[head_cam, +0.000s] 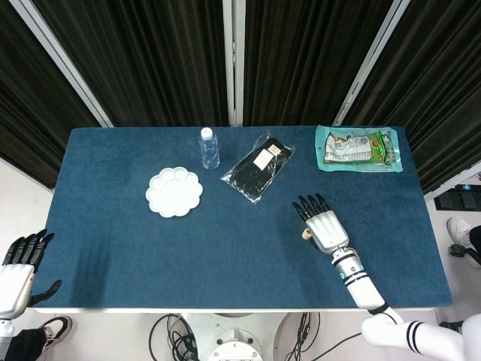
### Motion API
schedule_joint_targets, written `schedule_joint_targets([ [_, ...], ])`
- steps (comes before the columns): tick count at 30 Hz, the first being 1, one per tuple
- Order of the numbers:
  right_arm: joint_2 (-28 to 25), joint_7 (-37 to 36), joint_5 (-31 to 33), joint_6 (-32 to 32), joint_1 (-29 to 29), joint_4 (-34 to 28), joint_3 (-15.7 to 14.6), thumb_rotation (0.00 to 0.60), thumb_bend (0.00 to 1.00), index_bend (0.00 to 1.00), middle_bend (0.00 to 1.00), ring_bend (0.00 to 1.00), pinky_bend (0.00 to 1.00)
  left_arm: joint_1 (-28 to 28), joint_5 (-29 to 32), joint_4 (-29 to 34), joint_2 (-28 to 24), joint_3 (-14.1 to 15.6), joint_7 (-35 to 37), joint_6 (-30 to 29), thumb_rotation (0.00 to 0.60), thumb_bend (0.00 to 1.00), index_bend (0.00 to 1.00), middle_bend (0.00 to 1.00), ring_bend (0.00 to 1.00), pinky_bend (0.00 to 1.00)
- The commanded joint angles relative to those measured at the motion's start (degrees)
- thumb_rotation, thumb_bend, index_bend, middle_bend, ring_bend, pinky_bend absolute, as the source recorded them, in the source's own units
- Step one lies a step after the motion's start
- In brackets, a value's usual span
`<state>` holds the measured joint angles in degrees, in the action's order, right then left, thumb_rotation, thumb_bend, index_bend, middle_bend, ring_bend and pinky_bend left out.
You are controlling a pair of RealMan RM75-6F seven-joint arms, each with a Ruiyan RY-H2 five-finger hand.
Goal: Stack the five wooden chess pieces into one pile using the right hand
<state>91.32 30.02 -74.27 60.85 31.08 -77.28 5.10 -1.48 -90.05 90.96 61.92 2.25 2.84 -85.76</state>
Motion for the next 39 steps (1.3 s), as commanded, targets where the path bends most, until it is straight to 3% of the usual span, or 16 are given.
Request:
schedule_joint_targets([
  [1, -0.4, -0.1, -0.3, 0.5, -0.3, -0.4, -0.2, 0.6, 0.15, 0.0, 0.0, 0.0, 0.0, 0.0, 0.1, -0.1, 0.0, 0.0, 0.1, 0.1, 0.6, 0.23, 0.04, 0.0, 0.0, 0.0],
  [12, -6.4, -5.4, -4.6, 7.4, -5.8, -3.4, -3.8, 0.6, 0.15, 0.01, 0.0, 0.0, 0.0, -0.2, -0.4, 0.1, 0.0, 0.1, -0.2, 0.2, 0.6, 0.23, 0.04, 0.0, 0.0, 0.0],
  [18, -6.2, -9.7, -4.3, 7.3, -7.9, 0.1, -4.9, 0.6, 0.15, 0.12, 0.0, 0.0, 0.0, -0.2, -0.7, 0.6, 0.1, 0.3, -0.9, 0.2, 0.6, 0.23, 0.04, 0.0, 0.0, 0.0],
  [26, -3.4, -13.7, -3.0, 5.3, -8.3, 7.1, -3.9, 0.6, 0.22, 0.3, 0.01, 0.0, 0.0, -0.2, -0.6, 0.6, 0.0, 0.3, -0.8, 0.2, 0.6, 0.23, 0.04, 0.0, 0.0, 0.0],
  [39, -2.3, -14.0, -2.9, 4.2, -8.9, 9.2, -3.5, 0.6, 0.27, 0.43, 0.02, 0.0, 0.0, -0.2, -0.3, 0.4, 0.1, 0.3, -0.7, 0.4, 0.6, 0.24, 0.04, 0.0, 0.0, 0.0],
])
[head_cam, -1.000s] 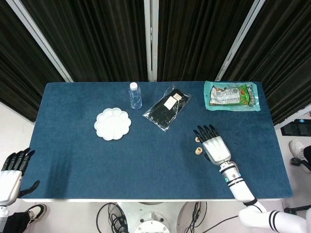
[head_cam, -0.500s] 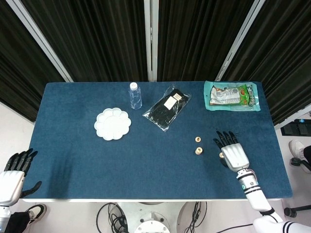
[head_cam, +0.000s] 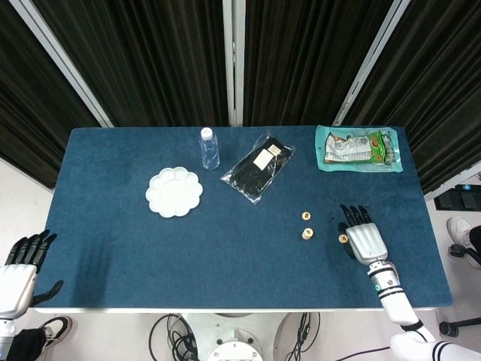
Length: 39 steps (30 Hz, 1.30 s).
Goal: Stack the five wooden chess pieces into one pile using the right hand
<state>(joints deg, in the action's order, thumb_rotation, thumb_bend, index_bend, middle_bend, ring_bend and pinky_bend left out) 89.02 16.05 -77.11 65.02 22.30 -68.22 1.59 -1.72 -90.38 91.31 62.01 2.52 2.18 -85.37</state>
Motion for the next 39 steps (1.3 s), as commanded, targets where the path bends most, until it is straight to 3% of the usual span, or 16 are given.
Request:
schedule_joint_targets([
  [1, 0.0, -0.1, -0.1, 0.0, -0.1, 0.1, 0.0, 0.6, 0.27, 0.44, 0.02, 0.0, 0.0, 0.0, 0.0, 0.0, 0.0, 0.0, 0.0, 0.0, 0.6, 0.24, 0.04, 0.0, 0.0, 0.0],
  [6, 0.2, -0.3, -0.4, 0.1, -0.3, 0.3, 0.2, 0.6, 0.27, 0.5, 0.02, 0.0, 0.0, 0.0, 0.0, 0.1, 0.0, 0.0, -0.1, 0.0, 0.6, 0.24, 0.04, 0.0, 0.0, 0.0],
  [13, -0.4, -0.5, -1.4, 1.1, -0.1, -0.9, 0.9, 0.6, 0.27, 0.52, 0.02, 0.0, 0.0, 0.0, 0.0, 0.0, 0.0, 0.0, 0.0, -0.1, 0.6, 0.24, 0.04, 0.0, 0.0, 0.0],
  [22, -3.5, 3.8, -2.9, 0.2, 3.5, -9.8, 3.6, 0.6, 0.27, 0.53, 0.03, 0.0, 0.0, 0.0, 0.1, 0.1, 0.0, 0.0, 0.0, 0.0, 0.6, 0.24, 0.04, 0.0, 0.0, 0.0],
  [29, -4.3, 10.4, 1.3, -5.4, 7.6, -15.6, 5.8, 0.6, 0.27, 0.55, 0.04, 0.0, 0.0, 0.0, 0.3, 0.1, -0.2, 0.1, 0.3, 0.3, 0.6, 0.24, 0.04, 0.0, 0.0, 0.0],
  [39, -3.5, 17.6, 7.2, -7.7, 9.6, -17.2, 6.0, 0.6, 0.27, 0.56, 0.04, 0.0, 0.0, 0.2, 0.2, -0.4, -0.3, -0.1, 1.3, -0.4, 0.6, 0.24, 0.04, 0.0, 0.0, 0.0],
])
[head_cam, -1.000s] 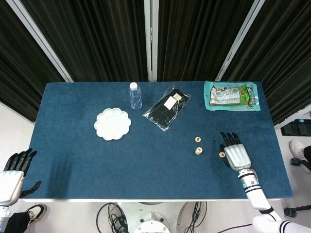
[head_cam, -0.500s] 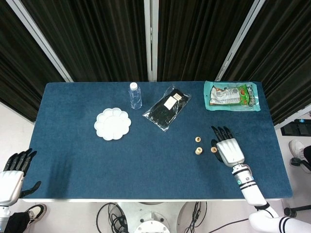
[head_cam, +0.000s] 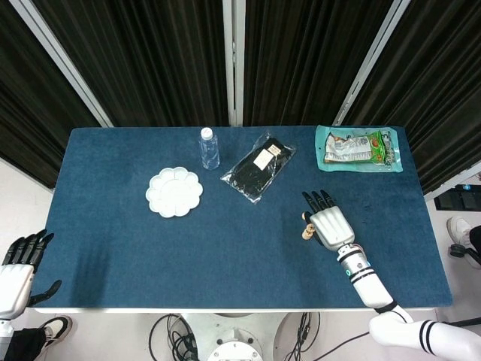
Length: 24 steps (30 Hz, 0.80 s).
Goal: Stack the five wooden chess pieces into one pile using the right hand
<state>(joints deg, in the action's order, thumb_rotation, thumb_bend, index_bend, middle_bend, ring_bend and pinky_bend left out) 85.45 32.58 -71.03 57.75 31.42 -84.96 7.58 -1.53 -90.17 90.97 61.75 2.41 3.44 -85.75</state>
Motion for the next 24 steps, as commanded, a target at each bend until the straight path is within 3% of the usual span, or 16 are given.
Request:
schedule_joint_targets([
  [1, 0.0, 1.4, 1.5, -0.5, 0.5, -0.6, 0.0, 0.6, 0.27, 0.56, 0.04, 0.0, 0.0, 0.0, 0.0, 0.0, 0.0, 0.0, 0.0, 0.1, 0.6, 0.24, 0.04, 0.0, 0.0, 0.0],
  [24, -0.3, 2.6, 4.2, -0.1, 1.9, -1.8, -1.8, 0.6, 0.27, 0.55, 0.04, 0.0, 0.0, -0.1, 0.0, -0.1, 0.0, 0.0, 0.2, 0.2, 0.6, 0.24, 0.04, 0.0, 0.0, 0.0],
])
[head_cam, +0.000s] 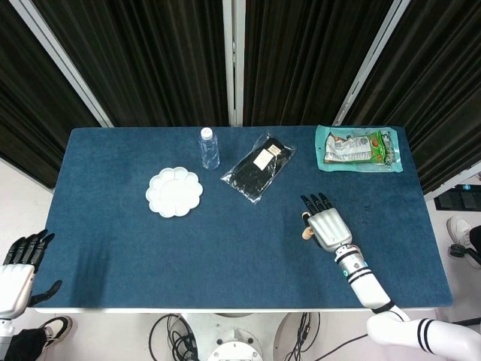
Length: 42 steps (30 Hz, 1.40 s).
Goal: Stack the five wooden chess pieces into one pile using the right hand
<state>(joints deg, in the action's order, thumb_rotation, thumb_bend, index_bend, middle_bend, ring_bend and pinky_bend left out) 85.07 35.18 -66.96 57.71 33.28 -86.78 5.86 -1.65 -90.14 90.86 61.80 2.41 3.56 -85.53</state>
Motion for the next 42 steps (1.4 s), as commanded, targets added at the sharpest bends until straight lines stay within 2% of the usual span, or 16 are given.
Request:
schedule_joint_targets([
  [1, 0.1, 0.1, 0.2, -0.1, 0.1, 0.1, -0.1, 0.6, 0.27, 0.55, 0.04, 0.0, 0.0, 0.0, 0.0, 0.0, 0.0, 0.0, 0.1, -0.1, 0.6, 0.24, 0.04, 0.0, 0.0, 0.0],
  [21, -0.1, -1.1, 0.5, 0.4, 0.7, 0.0, -0.9, 0.6, 0.27, 0.39, 0.04, 0.0, 0.0, 0.0, 0.0, 0.0, 0.0, 0.0, 0.0, 0.1, 0.6, 0.24, 0.04, 0.0, 0.0, 0.0],
  [31, -2.6, -4.6, -2.2, 3.9, -0.1, -2.3, 0.2, 0.6, 0.27, 0.38, 0.04, 0.0, 0.0, -0.1, 0.1, 0.0, 0.0, 0.0, 0.0, 0.3, 0.6, 0.24, 0.04, 0.0, 0.0, 0.0],
  [34, -3.7, -5.7, -1.7, 3.1, -0.1, -2.4, 0.4, 0.6, 0.28, 0.38, 0.04, 0.0, 0.0, -0.1, -0.1, 0.1, 0.0, 0.1, -0.1, 0.3, 0.6, 0.24, 0.04, 0.0, 0.0, 0.0],
  [36, -4.7, -7.6, -1.2, 0.5, 0.3, -2.8, -0.1, 0.6, 0.34, 0.34, 0.03, 0.0, 0.0, -0.1, -0.1, 0.2, 0.0, 0.1, -0.1, 0.1, 0.6, 0.24, 0.04, 0.0, 0.0, 0.0],
  [37, -5.5, -8.9, -0.9, -1.4, 0.7, -3.1, -0.5, 0.6, 0.4, 0.32, 0.02, 0.0, 0.0, 0.0, -0.1, 0.2, 0.0, 0.1, -0.1, 0.1, 0.6, 0.24, 0.04, 0.0, 0.0, 0.0],
  [39, -6.3, -10.9, -0.7, -3.8, 1.1, -3.4, -0.9, 0.6, 0.6, 0.28, 0.0, 0.0, 0.0, 0.0, 0.0, 0.2, 0.0, 0.1, -0.2, 0.2, 0.6, 0.24, 0.04, 0.0, 0.0, 0.0],
  [42, -6.7, -12.0, -1.4, -5.4, 1.5, -3.1, -1.7, 0.6, 0.82, 0.28, 0.0, 0.0, 0.0, -0.1, -0.1, 0.2, 0.0, 0.1, -0.3, 0.3, 0.6, 0.24, 0.04, 0.0, 0.0, 0.0],
])
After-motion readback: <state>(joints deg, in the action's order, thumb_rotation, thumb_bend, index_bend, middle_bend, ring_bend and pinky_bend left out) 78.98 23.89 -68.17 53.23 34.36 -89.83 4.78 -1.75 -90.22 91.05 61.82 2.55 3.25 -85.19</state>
